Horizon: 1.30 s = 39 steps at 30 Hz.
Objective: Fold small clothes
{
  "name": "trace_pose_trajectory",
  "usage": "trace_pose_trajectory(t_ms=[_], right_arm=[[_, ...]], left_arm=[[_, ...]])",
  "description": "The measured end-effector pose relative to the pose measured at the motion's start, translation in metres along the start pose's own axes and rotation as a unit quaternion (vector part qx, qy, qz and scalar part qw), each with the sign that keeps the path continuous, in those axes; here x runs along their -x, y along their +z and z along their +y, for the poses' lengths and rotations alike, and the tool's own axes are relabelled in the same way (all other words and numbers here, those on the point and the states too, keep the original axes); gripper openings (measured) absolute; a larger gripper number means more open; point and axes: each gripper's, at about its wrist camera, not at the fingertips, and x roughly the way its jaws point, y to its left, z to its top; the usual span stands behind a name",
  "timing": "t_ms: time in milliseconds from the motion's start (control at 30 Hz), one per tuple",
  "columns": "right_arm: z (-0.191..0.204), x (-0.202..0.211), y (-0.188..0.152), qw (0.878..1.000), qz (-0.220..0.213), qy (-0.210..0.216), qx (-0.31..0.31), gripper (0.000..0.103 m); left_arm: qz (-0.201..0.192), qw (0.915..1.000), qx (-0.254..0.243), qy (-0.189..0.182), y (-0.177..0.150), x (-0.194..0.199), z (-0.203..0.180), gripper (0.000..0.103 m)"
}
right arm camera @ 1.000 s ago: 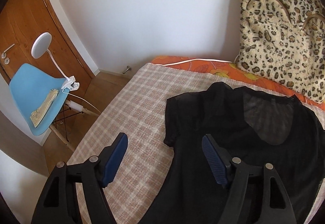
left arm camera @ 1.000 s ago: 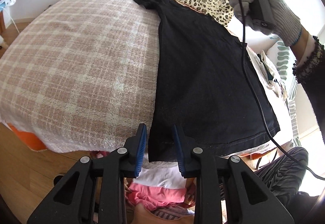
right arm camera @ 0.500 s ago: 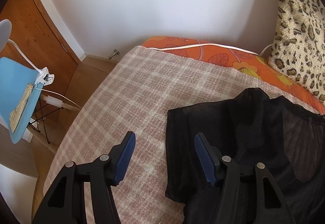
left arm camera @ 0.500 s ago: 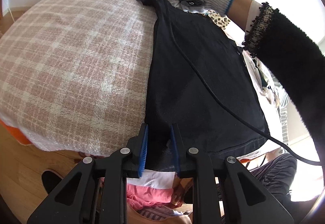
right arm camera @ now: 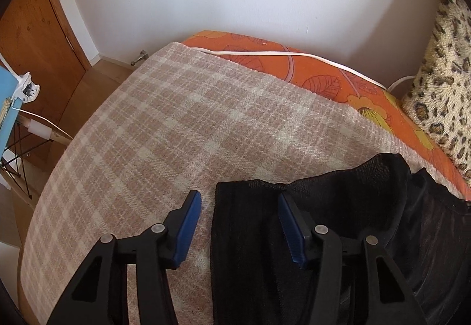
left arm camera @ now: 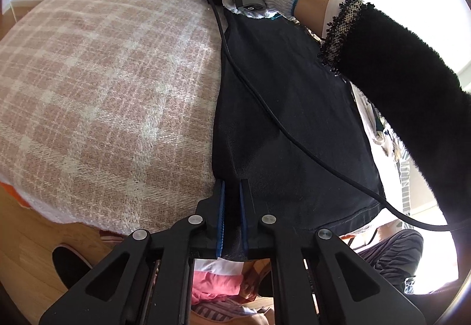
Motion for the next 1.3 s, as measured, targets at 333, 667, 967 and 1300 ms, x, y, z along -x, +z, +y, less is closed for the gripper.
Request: trace_pose_trajectory(t_ms=[333,667,967,1300], right_arm=[[-0.014,0.01,-0.006,1.0,-0.006,-0.011,0.001,0.002],[-0.035,0.065,0.003,0.998,-0.045,-0.029,0.015,0.001],[-0.082,0.095,0.003,0.997,-0.061,-0.054,-0.012,0.001],[-0.135,0.104,-0.019,0.994,-0.06,-0.088,-0.034,0.001]], left_arm=[[-0.003,1.0,0.0,-0.003,-0.001,0.004,0.001,0.006],[-0.021,0.9993,-0.028,-0.014,-0.003,0.014,-0.015,0.004],[-0.015,0.9976,-0.059,-0.034,0.001,0.007,-0.039,0.004],[0.008,0.9929,-0.105,-0.055,0.001,-0.013,-0.078,0.004]])
